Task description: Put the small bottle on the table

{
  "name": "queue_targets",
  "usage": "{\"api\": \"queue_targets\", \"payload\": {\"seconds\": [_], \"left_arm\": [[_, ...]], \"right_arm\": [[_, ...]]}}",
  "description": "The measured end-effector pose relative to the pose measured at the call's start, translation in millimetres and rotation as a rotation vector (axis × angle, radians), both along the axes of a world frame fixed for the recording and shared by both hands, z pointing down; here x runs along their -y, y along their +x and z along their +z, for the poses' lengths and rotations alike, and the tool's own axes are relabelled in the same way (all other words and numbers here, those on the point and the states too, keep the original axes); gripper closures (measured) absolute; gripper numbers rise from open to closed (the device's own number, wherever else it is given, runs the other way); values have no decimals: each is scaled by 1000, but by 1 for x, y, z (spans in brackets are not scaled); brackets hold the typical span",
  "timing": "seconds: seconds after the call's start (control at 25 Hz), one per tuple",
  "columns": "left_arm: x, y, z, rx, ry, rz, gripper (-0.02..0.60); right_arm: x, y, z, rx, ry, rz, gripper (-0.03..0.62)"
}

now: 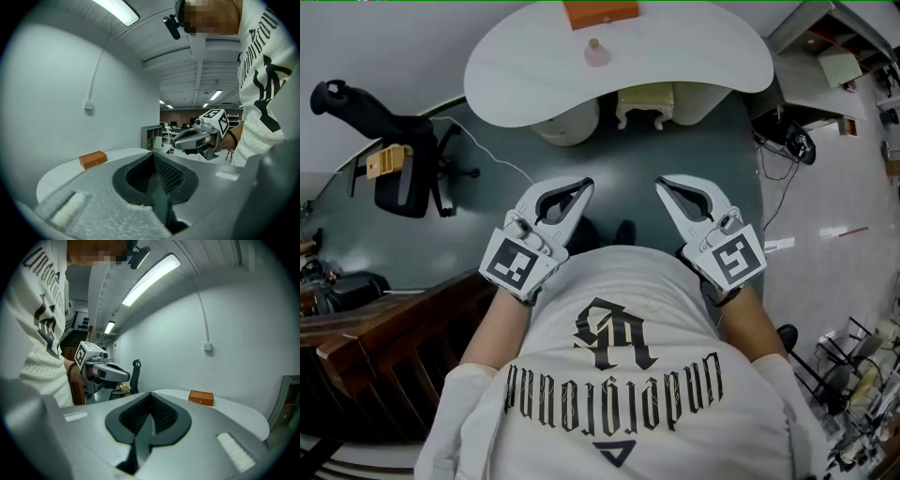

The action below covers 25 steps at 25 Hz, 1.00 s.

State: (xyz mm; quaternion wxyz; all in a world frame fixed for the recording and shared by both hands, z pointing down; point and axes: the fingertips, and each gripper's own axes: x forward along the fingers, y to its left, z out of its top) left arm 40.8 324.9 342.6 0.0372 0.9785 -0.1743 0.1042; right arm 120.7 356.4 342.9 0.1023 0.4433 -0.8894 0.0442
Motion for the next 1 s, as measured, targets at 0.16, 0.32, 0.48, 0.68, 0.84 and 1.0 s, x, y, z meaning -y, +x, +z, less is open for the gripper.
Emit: {"api": "queue_targets", "payload": {"seconds": [0.16,0.32,0.48,0.68,0.84,1.0], "left_arm": [[-3,2,1,3,-5,-6,574],[-2,-1,2,-1,-14,-24,574],[-3,-4,4,-4,-24,-40,574],[-2,-11,6,-11,-25,-50,574],[2,-15,7,-12,-30,-61,574],[3,-20,9,-13,-30,-59,574]], "right_arm": [[-3,4,-2,8,2,4,592],[-4,9,3,-18,5,-7,592],[-4,6,5,-30,-2,-18,592],[3,-1,6,-55,-13,-24,592],[6,-4,6,-51,-11,-37,592],[7,-10,6,-30,-14,-39,592]]}}
